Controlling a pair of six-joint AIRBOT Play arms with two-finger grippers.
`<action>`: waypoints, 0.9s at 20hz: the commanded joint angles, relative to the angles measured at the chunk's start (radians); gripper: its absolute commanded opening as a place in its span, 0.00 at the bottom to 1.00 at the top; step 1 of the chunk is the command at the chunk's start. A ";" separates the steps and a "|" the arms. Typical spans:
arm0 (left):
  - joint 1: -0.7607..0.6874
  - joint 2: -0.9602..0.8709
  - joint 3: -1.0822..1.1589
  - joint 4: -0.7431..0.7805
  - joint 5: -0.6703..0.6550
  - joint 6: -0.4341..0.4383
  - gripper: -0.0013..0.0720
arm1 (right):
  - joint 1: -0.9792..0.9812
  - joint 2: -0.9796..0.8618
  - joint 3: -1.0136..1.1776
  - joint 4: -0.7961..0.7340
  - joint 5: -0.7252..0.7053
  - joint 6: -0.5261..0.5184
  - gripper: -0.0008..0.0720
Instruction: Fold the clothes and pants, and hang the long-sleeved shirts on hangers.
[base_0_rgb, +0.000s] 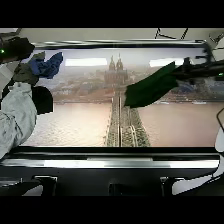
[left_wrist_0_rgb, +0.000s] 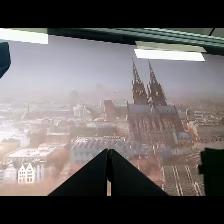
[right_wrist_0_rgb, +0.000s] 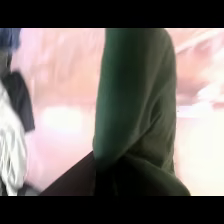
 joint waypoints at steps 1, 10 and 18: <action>0.000 -0.005 0.000 0.000 0.000 -0.015 0.05 | -0.201 -0.001 0.101 -0.050 -0.002 0.076 0.06; -0.001 -0.010 0.000 -0.001 0.000 -0.050 0.05 | -0.663 -0.071 0.087 -0.305 0.060 0.161 0.06; -0.003 -0.020 0.000 -0.001 0.000 -0.065 0.05 | -0.725 0.021 -0.216 -0.704 0.180 0.199 0.06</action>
